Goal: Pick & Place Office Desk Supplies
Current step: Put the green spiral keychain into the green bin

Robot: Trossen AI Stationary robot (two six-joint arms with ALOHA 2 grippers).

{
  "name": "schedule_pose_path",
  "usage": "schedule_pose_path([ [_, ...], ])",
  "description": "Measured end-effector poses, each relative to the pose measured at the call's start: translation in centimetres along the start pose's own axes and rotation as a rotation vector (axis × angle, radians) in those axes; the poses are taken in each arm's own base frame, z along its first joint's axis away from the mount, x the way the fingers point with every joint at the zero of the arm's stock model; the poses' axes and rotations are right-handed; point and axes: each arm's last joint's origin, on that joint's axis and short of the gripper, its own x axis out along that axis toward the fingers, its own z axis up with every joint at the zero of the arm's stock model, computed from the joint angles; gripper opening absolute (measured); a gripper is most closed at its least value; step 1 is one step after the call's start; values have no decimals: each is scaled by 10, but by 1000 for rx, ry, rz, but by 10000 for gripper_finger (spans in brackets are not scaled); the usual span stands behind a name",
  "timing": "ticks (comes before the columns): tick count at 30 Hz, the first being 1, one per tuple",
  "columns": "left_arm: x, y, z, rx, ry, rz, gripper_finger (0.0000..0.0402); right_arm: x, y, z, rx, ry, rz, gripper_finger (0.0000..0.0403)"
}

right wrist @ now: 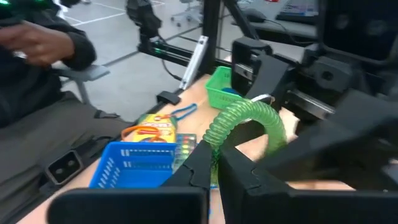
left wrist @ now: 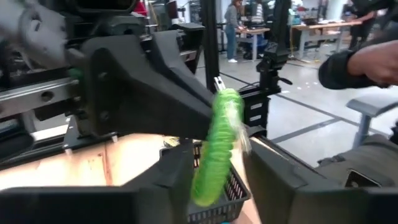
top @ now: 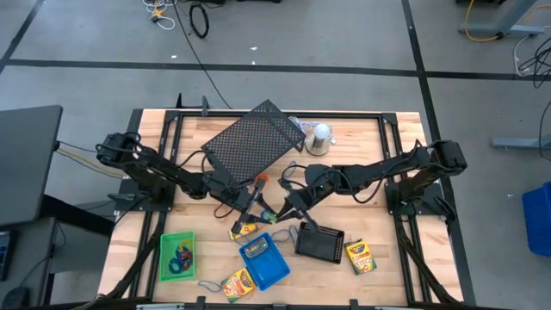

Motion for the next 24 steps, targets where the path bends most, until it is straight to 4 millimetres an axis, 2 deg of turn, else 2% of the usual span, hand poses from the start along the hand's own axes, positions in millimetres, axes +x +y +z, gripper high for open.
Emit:
schedule_pose_path([
  [4, 0, -1, 0, 2, -3, -26, 32, 0, 0, 0, -1, 2, -5, 55],
  [5, 0, -1, 0, 2, -1, -27, 22, 0, 0, 0, -1, 3, -4, 63],
  [16, -8, -8, 5, 3, 89, -72, 20, 6, 15, -2, -23, 50, 25, 159],
  [20, -16, -20, 14, 15, 172, -59, 20, 7, 19, -4, -14, 75, 38, 197],
  [24, -29, -35, 23, 21, 275, -19, 20, 8, 22, -6, -9, 100, 30, 213],
])
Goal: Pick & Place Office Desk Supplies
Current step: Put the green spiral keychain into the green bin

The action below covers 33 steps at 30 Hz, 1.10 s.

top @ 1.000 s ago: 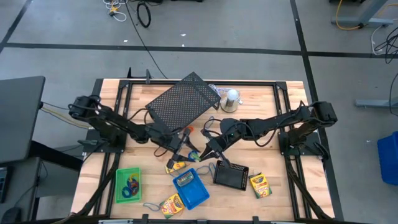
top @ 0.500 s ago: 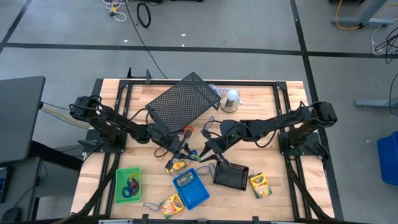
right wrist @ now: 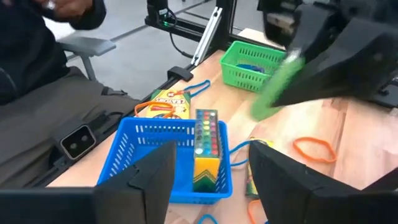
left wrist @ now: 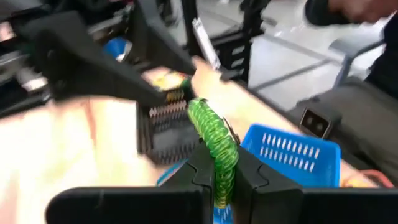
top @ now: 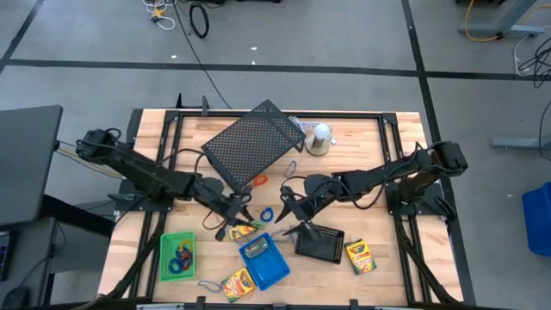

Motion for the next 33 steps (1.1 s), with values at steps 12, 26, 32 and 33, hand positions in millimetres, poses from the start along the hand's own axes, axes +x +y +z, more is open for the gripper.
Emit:
schedule_pose_path([
  [12, -54, -69, 12, -101, 194, 71, 19, 0, 2, -3, 28, 26, 31, 215],
  [26, -110, -153, -15, -499, 360, 93, 17, 0, 1, -4, 42, 35, 25, 215],
  [32, -119, -172, -38, -657, 542, 127, 17, 0, 0, -6, 64, 57, -11, 215],
  [33, -119, -175, -43, -675, 587, 141, 17, 0, 0, -6, 69, 65, -18, 215],
])
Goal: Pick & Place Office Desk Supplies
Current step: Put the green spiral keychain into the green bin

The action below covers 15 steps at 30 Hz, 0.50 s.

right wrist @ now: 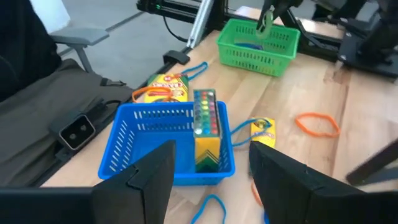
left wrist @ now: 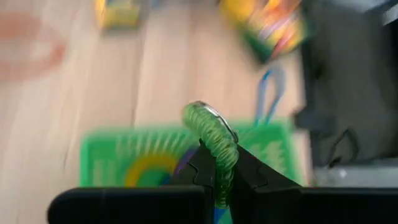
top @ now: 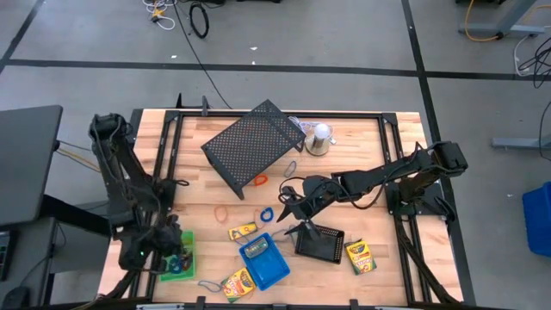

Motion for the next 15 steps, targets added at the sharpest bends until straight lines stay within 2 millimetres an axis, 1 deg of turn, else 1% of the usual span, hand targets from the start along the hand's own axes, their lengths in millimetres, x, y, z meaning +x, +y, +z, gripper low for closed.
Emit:
schedule_pose_path([
  [3, 10, -1, -11, -44, 91, 49, 17, 0, 0, -1, 2, 8, -14, 215],
  [8, 22, -4, -17, -76, 118, 79, 22, 0, -1, -1, 3, 12, -35, 215],
  [11, 23, -4, -18, -127, 119, 88, 57, 0, -2, -1, 11, 15, -49, 215],
  [15, 23, -4, -18, -174, 101, 89, 108, 0, -3, -5, 19, 59, -112, 215],
])
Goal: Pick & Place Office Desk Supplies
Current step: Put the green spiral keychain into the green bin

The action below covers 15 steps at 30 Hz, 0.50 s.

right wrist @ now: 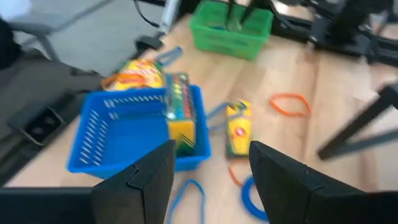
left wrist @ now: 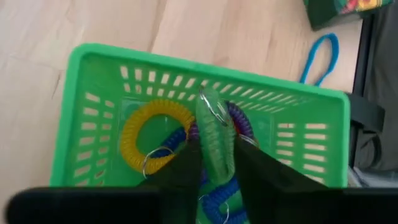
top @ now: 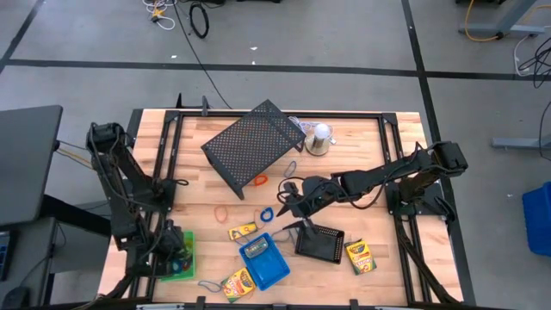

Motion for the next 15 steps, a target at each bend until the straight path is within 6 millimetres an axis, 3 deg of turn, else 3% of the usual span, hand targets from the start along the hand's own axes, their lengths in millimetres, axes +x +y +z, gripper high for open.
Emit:
schedule_pose_path([
  [8, 0, 0, 1, -4, -20, -2, 179, -1, -3, -9, -10, 109, -143, 215],
  [15, 0, -3, 3, 5, -89, -28, 200, -5, -15, -18, -24, 197, -223, 215],
])
